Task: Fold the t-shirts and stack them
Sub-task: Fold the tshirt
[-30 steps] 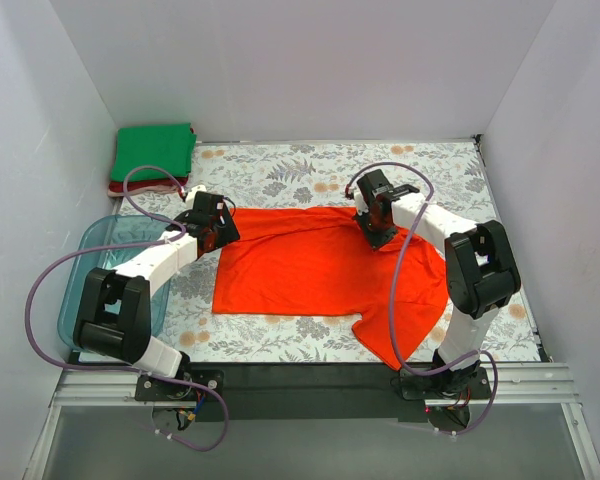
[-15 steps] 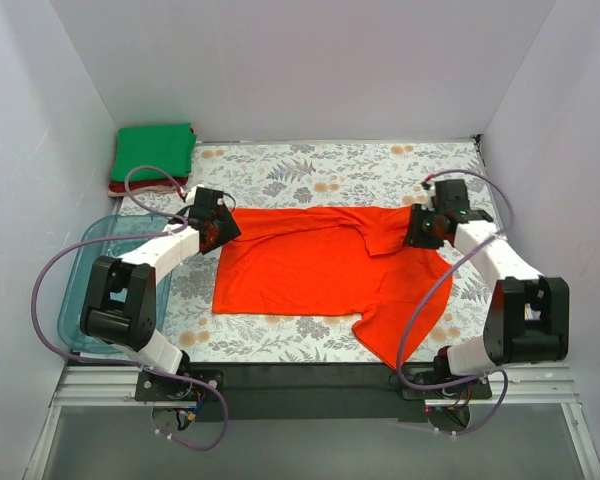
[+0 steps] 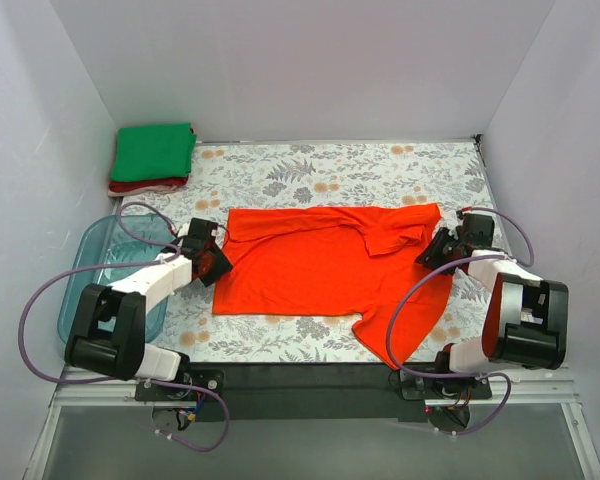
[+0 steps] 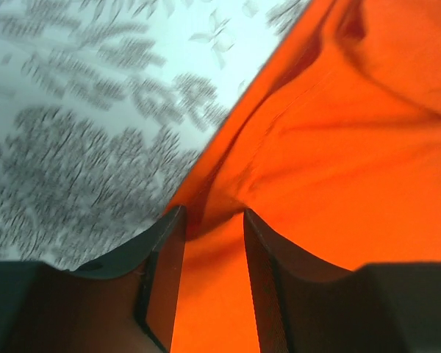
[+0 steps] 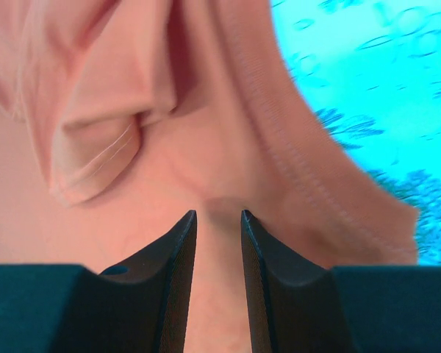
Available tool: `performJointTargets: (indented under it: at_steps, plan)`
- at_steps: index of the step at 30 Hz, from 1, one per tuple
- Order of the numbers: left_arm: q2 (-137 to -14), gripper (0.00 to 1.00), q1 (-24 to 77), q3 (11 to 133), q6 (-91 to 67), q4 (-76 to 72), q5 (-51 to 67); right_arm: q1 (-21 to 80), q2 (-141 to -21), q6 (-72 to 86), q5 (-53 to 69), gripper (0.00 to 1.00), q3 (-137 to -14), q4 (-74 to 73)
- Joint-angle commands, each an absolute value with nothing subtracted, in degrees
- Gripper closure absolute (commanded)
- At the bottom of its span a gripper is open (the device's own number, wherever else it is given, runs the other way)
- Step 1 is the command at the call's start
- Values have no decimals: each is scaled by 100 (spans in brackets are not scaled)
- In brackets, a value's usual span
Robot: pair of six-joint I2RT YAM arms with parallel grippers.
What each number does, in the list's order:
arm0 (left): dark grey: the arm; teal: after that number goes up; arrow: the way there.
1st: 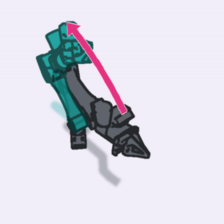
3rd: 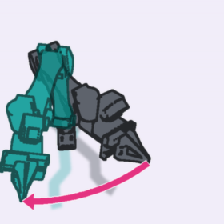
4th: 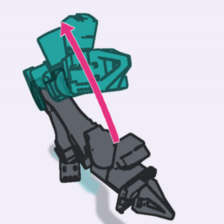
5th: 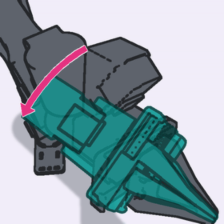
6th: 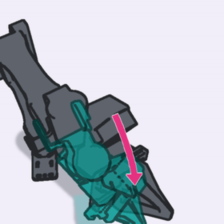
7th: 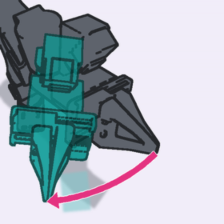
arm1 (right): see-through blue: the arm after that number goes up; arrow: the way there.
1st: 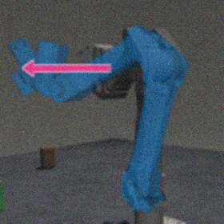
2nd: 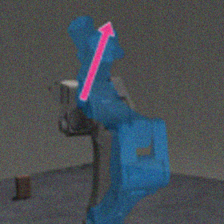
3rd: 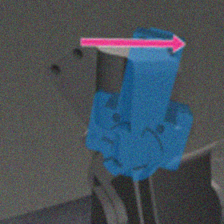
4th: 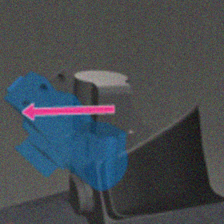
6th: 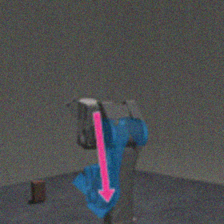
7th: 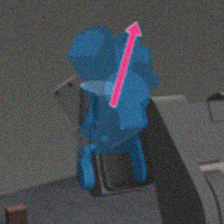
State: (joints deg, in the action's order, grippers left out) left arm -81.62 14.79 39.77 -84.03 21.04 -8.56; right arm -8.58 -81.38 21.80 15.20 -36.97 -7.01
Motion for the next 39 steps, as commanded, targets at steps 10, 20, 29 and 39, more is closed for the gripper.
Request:
performJointTargets:
  at_steps: [10, 20, 29, 39]
  plan:
    - [-6611, 60, 1459, 3471, -9053, 3348, -1661, -1415, -8526, 2233, 1607, 59, -4016, 254]
    - [-6179, 35, 1485, 3692, -7488, 2101, -1714, -1248, -8498, 2707, 2408, 69, -3568, 1695]
    - [-6205, 35, 1485, 3507, -7366, 1775, -1827, -1143, -9000, 2865, 2312, 66, -3665, 2100]
    - [-6267, 35, 1485, 3533, -7356, 1775, -1784, -993, -9387, 2865, 2075, 65, -3771, 2250]
